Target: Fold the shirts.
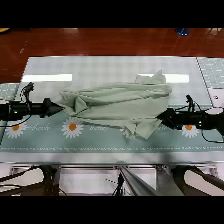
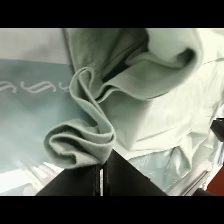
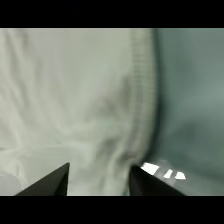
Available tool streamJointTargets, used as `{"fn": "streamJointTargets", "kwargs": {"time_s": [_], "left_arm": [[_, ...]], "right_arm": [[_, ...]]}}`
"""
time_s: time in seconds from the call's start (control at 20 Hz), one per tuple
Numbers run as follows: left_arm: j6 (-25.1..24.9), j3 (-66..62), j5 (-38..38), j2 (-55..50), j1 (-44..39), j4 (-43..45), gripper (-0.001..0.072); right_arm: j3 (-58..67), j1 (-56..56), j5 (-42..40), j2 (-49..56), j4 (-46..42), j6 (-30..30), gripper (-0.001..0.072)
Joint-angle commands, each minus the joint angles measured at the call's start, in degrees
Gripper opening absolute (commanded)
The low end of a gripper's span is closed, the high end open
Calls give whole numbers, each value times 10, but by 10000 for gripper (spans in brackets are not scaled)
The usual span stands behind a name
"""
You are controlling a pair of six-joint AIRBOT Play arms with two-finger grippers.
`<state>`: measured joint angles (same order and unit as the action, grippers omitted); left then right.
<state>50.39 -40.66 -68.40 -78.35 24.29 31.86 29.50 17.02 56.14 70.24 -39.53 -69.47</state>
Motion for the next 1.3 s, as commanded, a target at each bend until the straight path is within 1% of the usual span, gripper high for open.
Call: {"fn": "streamJointTargets", "kwargs": {"time_s": [0.0, 0.05, 0.1, 0.25, 0.35, 0.45, 0.55, 0.65, 0.8, 0.85, 0.9, 0.95, 1.0, 1.1, 1.15, 1.25], "left_arm": [[-20, -1, 0, 1, 0, -46, 24], [-24, -1, -1, 1, 0, -52, 24], [-24, -5, -5, 1, 0, -51, 24], [-32, -49, -50, 21, 1, -51, 22], [-32, -103, -74, 75, 1, -65, 22], [-29, -174, -75, 159, 1, -109, 22], [0, -264, -40, 249, 1, -118, 22], [23, -352, 21, 332, 5, -117, 22], [53, -462, 119, 435, 4, -54, 22], [68, -490, 144, 460, 4, -17, 22], [95, -518, 159, 482, 4, 27, 23], [132, -544, 156, 499, 4, 77, 23], [170, -565, 139, 511, 4, 122, 23], [242, -596, 82, 529, 3, 191, 23], [267, -603, 51, 535, 3, 210, 23], [309, -605, -30, 541, 3, 215, 23]], "right_arm": [[-19, -83, -132, 0, 51, -10, 407], [-17, -106, -158, 0, 63, -25, 199], [-5, -115, -156, -1, 77, -23, 35], [86, -101, -49, -34, 72, 30, 35], [181, -76, 6, -99, 68, 34, 35], [290, -51, 19, -173, 57, 23, 35], [414, -28, 14, -232, 30, -5, 34], [544, -10, 13, -268, -28, -59, 34], [713, -7, 37, -288, -137, -137, 34], [767, -7, 65, -288, -163, -166, 34], [808, -7, 93, -288, -184, -187, 34], [845, -7, 126, -288, -200, -202, 34], [877, -7, 160, -288, -212, -216, 34], [910, -7, 211, -292, -220, -235, 34], [914, -7, 232, -297, -222, -236, 34], [914, -7, 276, -300, -233, -238, 34]]}}
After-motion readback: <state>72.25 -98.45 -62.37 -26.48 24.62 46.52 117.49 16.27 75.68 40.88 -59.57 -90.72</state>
